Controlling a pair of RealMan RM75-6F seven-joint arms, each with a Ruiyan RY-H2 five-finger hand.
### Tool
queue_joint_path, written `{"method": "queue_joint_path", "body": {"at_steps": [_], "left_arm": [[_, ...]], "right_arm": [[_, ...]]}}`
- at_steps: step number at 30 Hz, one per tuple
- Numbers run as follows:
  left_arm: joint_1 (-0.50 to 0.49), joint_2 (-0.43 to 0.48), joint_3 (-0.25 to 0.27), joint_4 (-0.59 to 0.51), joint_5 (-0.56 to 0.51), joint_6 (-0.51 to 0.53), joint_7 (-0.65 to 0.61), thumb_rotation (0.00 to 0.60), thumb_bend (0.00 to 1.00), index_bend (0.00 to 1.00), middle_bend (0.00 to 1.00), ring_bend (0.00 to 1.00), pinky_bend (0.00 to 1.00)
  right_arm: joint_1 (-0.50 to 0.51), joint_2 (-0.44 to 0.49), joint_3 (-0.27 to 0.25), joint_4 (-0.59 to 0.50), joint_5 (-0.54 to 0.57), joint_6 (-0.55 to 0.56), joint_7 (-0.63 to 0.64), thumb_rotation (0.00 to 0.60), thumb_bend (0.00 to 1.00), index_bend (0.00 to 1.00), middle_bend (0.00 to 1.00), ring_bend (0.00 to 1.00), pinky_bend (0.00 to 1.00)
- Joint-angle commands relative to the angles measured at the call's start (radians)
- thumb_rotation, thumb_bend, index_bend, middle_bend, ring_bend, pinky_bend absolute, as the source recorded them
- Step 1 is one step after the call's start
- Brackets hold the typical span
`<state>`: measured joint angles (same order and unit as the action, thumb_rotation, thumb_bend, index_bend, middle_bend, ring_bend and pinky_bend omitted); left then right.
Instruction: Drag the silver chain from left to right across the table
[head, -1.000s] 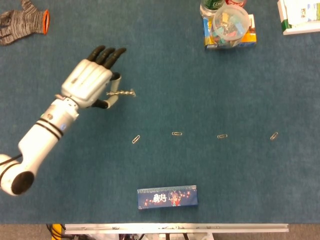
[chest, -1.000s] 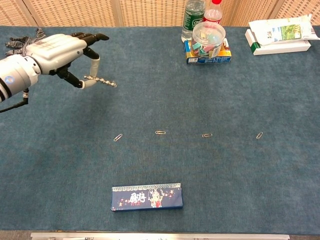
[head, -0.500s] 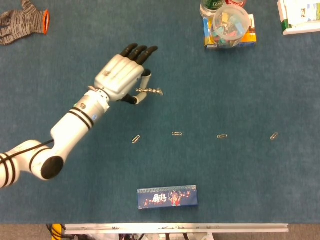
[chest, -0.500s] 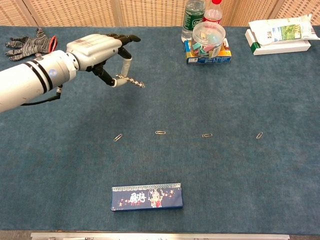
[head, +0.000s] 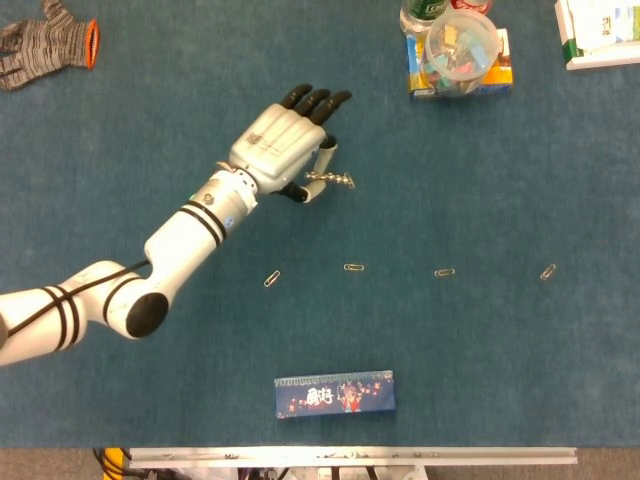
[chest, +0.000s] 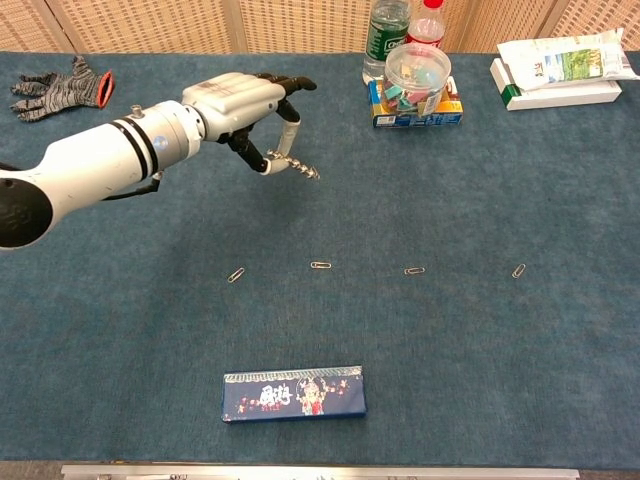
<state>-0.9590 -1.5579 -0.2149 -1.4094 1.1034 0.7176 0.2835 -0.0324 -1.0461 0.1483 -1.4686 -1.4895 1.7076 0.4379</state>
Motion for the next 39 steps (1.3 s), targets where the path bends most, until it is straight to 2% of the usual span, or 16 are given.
{"method": "queue_joint_path", "body": {"at_steps": [1, 7, 9, 11, 12, 13, 14, 17, 23, 32, 39], "left_arm": [[-0.01, -0.011, -0.005, 0.001, -0.003, 0.001, -0.007, 0.6, 0.33, 0.58, 0.0, 0.0, 0.03], [-0.03, -0.024, -0.015, -0.011, -0.017, -0.001, -0.026, 0.6, 0.33, 0.56, 0.0, 0.0, 0.03], [-0.036, -0.027, -0.008, -0.006, -0.02, -0.008, -0.025, 0.6, 0.33, 0.45, 0.0, 0.0, 0.03], [-0.042, -0.033, -0.004, 0.005, -0.038, -0.009, -0.014, 0.6, 0.33, 0.17, 0.0, 0.0, 0.03], [-0.044, -0.036, -0.003, 0.01, -0.049, -0.008, -0.007, 0.6, 0.31, 0.08, 0.0, 0.0, 0.03], [-0.046, -0.038, -0.001, 0.013, -0.06, -0.007, 0.0, 0.6, 0.27, 0.02, 0.0, 0.0, 0.03], [-0.047, -0.04, 0.0, 0.015, -0.071, -0.005, 0.007, 0.6, 0.21, 0.0, 0.0, 0.0, 0.03], [-0.048, -0.035, 0.003, 0.013, -0.101, 0.007, 0.025, 0.6, 0.14, 0.0, 0.0, 0.0, 0.03], [-0.019, 0.011, 0.023, -0.037, -0.138, 0.061, 0.054, 0.6, 0.12, 0.0, 0.0, 0.0, 0.03], [0.115, 0.214, 0.118, -0.286, -0.127, 0.27, 0.18, 0.6, 0.12, 0.0, 0.0, 0.0, 0.03], [0.241, 0.391, 0.195, -0.495, -0.06, 0.444, 0.241, 0.6, 0.12, 0.1, 0.0, 0.0, 0.03]], "right_arm": [[-0.003, 0.0, 0.002, 0.002, 0.0, 0.003, 0.003, 0.6, 0.27, 0.24, 0.27, 0.24, 0.45], [-0.006, 0.0, 0.003, 0.001, -0.006, 0.008, 0.004, 0.6, 0.27, 0.24, 0.27, 0.24, 0.45], [-0.006, 0.0, 0.003, 0.001, -0.006, 0.007, 0.002, 0.6, 0.27, 0.24, 0.27, 0.24, 0.45], [-0.005, -0.001, 0.002, 0.001, -0.007, 0.003, 0.0, 0.6, 0.27, 0.24, 0.27, 0.24, 0.45], [-0.004, -0.001, 0.002, 0.001, -0.009, 0.002, -0.001, 0.6, 0.27, 0.24, 0.27, 0.24, 0.45], [-0.004, -0.001, 0.001, 0.0, -0.01, 0.001, -0.002, 0.6, 0.27, 0.24, 0.27, 0.24, 0.45], [-0.004, -0.001, 0.001, 0.0, -0.012, 0.001, -0.003, 0.6, 0.27, 0.24, 0.27, 0.24, 0.45], [-0.003, -0.002, 0.001, -0.001, -0.014, 0.001, -0.008, 0.6, 0.27, 0.24, 0.27, 0.24, 0.45], [0.001, -0.004, -0.001, -0.003, -0.019, -0.008, -0.018, 0.6, 0.27, 0.24, 0.27, 0.24, 0.45], [0.019, -0.014, -0.01, -0.015, -0.033, -0.035, -0.069, 0.6, 0.27, 0.24, 0.27, 0.24, 0.45], [0.039, -0.03, -0.018, -0.034, -0.045, -0.064, -0.142, 0.6, 0.27, 0.24, 0.27, 0.24, 0.45]]}}
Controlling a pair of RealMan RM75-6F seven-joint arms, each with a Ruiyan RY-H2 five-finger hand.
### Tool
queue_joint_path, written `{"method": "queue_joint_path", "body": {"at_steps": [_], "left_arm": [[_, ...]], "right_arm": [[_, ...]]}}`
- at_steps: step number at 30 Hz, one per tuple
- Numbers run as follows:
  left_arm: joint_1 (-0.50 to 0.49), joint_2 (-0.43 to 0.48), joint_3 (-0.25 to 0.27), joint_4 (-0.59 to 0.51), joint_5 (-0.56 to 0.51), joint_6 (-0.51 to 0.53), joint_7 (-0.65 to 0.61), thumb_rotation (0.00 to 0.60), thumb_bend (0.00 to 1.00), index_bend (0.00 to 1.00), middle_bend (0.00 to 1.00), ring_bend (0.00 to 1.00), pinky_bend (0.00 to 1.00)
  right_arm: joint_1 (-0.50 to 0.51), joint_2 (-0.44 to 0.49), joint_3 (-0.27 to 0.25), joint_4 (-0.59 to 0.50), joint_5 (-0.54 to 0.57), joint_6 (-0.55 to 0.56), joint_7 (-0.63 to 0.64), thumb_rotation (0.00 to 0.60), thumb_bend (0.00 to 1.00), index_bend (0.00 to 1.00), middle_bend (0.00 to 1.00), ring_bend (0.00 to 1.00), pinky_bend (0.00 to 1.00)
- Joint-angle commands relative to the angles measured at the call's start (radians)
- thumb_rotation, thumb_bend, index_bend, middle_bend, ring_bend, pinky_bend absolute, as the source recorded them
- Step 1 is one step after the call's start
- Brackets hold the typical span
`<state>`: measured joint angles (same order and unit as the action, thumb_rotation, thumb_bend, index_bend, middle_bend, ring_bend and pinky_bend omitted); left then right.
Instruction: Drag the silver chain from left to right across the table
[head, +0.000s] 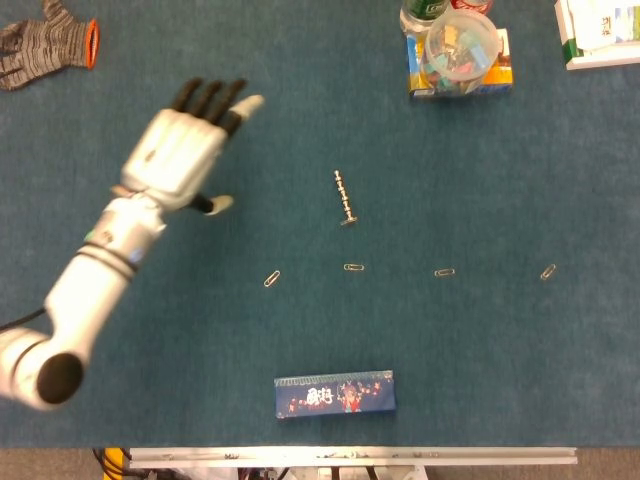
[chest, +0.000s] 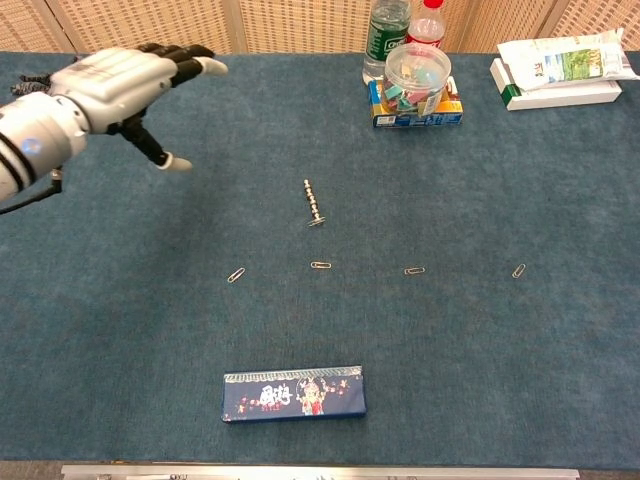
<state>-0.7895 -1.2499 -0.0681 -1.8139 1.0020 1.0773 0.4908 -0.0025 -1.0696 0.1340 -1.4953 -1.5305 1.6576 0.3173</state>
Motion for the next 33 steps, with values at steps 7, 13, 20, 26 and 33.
{"method": "queue_joint_path", "body": {"at_steps": [7, 13, 20, 26, 33], "left_arm": [[0.229, 0.201, 0.141, -0.19, 0.177, 0.252, 0.016, 0.6, 0.12, 0.18, 0.05, 0.0, 0.03], [0.368, 0.253, 0.196, -0.201, 0.258, 0.385, -0.019, 0.6, 0.12, 0.25, 0.13, 0.03, 0.03], [0.49, 0.252, 0.217, -0.153, 0.327, 0.483, -0.094, 0.6, 0.12, 0.29, 0.13, 0.03, 0.03], [0.561, 0.233, 0.201, -0.068, 0.362, 0.521, -0.205, 0.6, 0.12, 0.35, 0.16, 0.04, 0.03], [0.612, 0.203, 0.182, -0.028, 0.376, 0.544, -0.21, 0.6, 0.13, 0.37, 0.16, 0.04, 0.0]], "right_arm": [[0.036, -0.022, -0.009, -0.018, -0.013, -0.05, -0.074, 0.6, 0.27, 0.25, 0.27, 0.24, 0.45], [0.07, -0.045, -0.01, -0.018, -0.016, -0.094, -0.121, 0.6, 0.27, 0.27, 0.27, 0.24, 0.45], [0.116, -0.081, -0.019, -0.015, -0.035, -0.151, -0.185, 0.6, 0.27, 0.27, 0.27, 0.24, 0.45], [0.153, -0.117, -0.023, -0.011, -0.054, -0.182, -0.23, 0.6, 0.27, 0.27, 0.27, 0.24, 0.45], [0.177, -0.117, -0.028, -0.058, -0.06, -0.208, -0.305, 0.6, 0.27, 0.28, 0.28, 0.24, 0.45]]}}
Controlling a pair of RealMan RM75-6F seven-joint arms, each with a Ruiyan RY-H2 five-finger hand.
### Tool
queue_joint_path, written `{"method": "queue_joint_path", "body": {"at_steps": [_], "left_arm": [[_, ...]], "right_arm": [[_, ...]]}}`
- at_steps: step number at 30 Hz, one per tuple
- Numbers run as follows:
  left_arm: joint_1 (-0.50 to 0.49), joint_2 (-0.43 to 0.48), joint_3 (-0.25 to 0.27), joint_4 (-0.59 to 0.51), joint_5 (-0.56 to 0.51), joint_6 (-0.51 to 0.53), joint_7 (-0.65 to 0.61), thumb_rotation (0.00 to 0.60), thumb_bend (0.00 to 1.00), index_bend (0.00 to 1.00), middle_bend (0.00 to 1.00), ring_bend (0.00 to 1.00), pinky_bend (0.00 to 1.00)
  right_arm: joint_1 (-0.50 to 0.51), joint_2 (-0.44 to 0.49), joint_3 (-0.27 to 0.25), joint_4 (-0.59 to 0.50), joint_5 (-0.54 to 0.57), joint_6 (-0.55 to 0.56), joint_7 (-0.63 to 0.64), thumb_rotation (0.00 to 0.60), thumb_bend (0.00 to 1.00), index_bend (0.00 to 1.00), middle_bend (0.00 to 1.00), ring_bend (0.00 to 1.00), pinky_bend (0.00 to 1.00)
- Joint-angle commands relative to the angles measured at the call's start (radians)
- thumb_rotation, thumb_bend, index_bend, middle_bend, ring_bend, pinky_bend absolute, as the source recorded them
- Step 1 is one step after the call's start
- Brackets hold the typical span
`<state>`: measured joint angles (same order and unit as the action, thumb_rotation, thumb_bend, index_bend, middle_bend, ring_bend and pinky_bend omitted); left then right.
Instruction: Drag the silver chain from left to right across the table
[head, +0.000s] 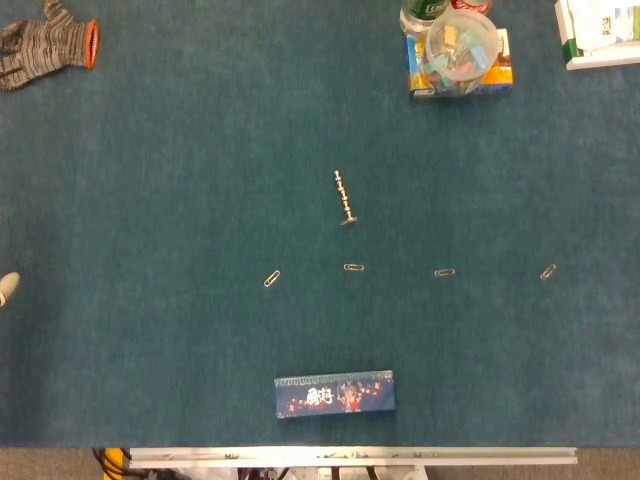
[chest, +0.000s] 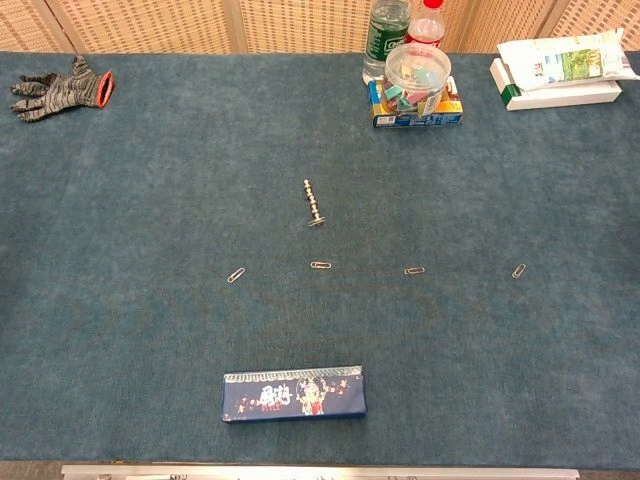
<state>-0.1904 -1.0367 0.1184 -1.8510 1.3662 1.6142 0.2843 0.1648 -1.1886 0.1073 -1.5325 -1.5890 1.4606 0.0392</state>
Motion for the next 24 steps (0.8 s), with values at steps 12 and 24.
{"method": "queue_joint_path", "body": {"at_steps": [12, 24], "left_arm": [[0.047, -0.008, -0.027, 0.042, 0.047, -0.038, -0.059, 0.6, 0.12, 0.38, 0.16, 0.04, 0.0], [0.072, 0.022, -0.062, 0.044, 0.026, -0.074, -0.128, 0.6, 0.12, 0.38, 0.16, 0.04, 0.01]], "right_arm": [[0.05, 0.016, -0.001, -0.097, 0.005, -0.06, -0.146, 0.6, 0.27, 0.29, 0.28, 0.24, 0.45], [0.186, 0.044, 0.034, -0.164, 0.04, -0.244, -0.305, 0.6, 0.28, 0.34, 0.28, 0.24, 0.45]]}}
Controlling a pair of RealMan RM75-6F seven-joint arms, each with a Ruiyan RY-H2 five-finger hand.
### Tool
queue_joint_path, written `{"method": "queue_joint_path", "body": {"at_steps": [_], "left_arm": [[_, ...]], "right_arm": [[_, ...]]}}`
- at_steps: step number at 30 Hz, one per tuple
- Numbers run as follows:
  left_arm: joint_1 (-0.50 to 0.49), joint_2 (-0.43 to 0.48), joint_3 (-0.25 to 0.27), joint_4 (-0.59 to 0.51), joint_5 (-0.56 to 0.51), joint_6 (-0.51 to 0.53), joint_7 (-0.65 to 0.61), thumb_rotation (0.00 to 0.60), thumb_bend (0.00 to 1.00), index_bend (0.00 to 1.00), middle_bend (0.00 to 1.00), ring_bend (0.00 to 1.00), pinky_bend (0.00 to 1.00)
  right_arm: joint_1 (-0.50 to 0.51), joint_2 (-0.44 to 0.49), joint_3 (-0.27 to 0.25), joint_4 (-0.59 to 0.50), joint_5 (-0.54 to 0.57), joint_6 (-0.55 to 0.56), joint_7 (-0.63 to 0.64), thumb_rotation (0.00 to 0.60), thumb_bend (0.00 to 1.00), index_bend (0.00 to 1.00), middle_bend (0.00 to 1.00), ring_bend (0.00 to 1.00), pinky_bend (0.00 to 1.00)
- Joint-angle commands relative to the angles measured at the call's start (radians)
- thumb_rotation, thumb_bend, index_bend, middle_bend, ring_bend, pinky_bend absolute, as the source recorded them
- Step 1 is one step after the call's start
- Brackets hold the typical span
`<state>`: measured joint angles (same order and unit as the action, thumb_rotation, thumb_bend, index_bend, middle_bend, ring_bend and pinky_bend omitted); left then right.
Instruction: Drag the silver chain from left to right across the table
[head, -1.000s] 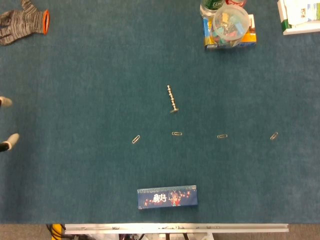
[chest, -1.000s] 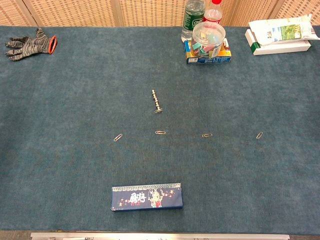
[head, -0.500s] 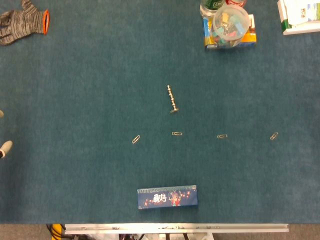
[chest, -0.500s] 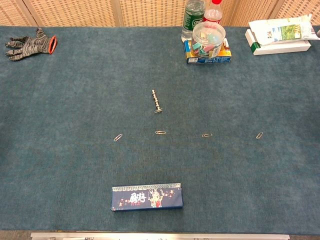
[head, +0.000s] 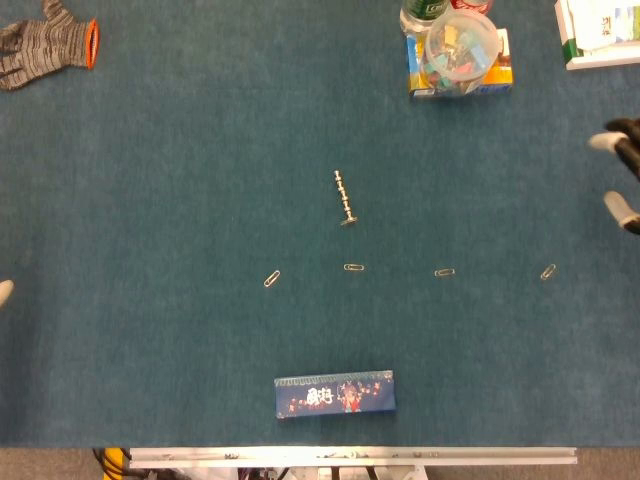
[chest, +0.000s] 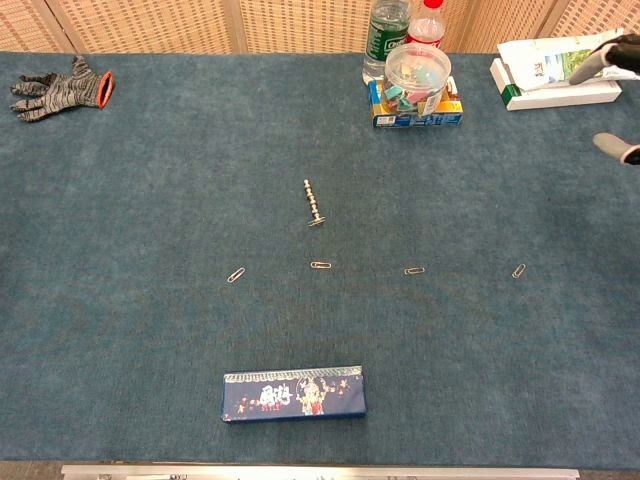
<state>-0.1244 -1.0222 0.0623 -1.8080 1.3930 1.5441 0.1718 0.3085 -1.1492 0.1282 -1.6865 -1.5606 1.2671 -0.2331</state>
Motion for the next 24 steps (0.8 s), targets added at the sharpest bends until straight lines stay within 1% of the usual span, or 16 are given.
{"method": "queue_joint_path", "body": {"at_steps": [1, 3, 5, 10, 14, 15, 21, 24], "left_arm": [[0.009, 0.011, -0.008, 0.002, 0.0, -0.004, -0.025, 0.6, 0.12, 0.38, 0.16, 0.04, 0.01], [0.014, 0.017, -0.013, 0.006, -0.001, -0.007, -0.037, 0.6, 0.12, 0.38, 0.16, 0.04, 0.01], [0.019, 0.02, -0.02, 0.01, -0.006, -0.009, -0.048, 0.6, 0.12, 0.39, 0.16, 0.04, 0.01], [0.027, 0.036, -0.026, 0.013, -0.001, -0.021, -0.078, 0.6, 0.12, 0.39, 0.16, 0.04, 0.01], [0.036, 0.043, -0.033, 0.012, -0.008, -0.022, -0.081, 0.6, 0.12, 0.39, 0.16, 0.04, 0.01], [0.04, 0.044, -0.038, 0.012, -0.014, -0.02, -0.08, 0.6, 0.12, 0.39, 0.16, 0.04, 0.01], [0.052, 0.049, -0.059, 0.015, -0.047, -0.022, -0.084, 0.6, 0.12, 0.39, 0.16, 0.04, 0.01], [0.055, 0.054, -0.066, 0.016, -0.058, -0.031, -0.09, 0.6, 0.12, 0.39, 0.16, 0.04, 0.01]], "right_arm": [[0.062, 0.005, 0.015, -0.009, 0.011, -0.076, -0.039, 0.6, 0.28, 0.35, 0.28, 0.24, 0.45], [0.097, 0.003, 0.018, -0.004, 0.006, -0.119, -0.038, 0.6, 0.31, 0.36, 0.28, 0.24, 0.45], [0.134, -0.002, 0.023, 0.004, -0.001, -0.157, -0.029, 0.6, 0.38, 0.36, 0.28, 0.23, 0.45], [0.207, -0.036, 0.031, 0.042, -0.036, -0.206, -0.03, 0.6, 0.51, 0.36, 0.28, 0.22, 0.45], [0.26, -0.066, 0.03, 0.083, -0.063, -0.242, -0.024, 0.6, 0.66, 0.36, 0.27, 0.22, 0.43], [0.276, -0.071, 0.029, 0.09, -0.064, -0.259, -0.032, 0.6, 0.68, 0.36, 0.27, 0.22, 0.42], [0.351, -0.088, 0.029, 0.109, -0.05, -0.352, -0.076, 0.6, 0.83, 0.36, 0.24, 0.18, 0.34], [0.393, -0.101, 0.025, 0.127, -0.045, -0.403, -0.068, 0.6, 0.96, 0.36, 0.22, 0.16, 0.3]]}}
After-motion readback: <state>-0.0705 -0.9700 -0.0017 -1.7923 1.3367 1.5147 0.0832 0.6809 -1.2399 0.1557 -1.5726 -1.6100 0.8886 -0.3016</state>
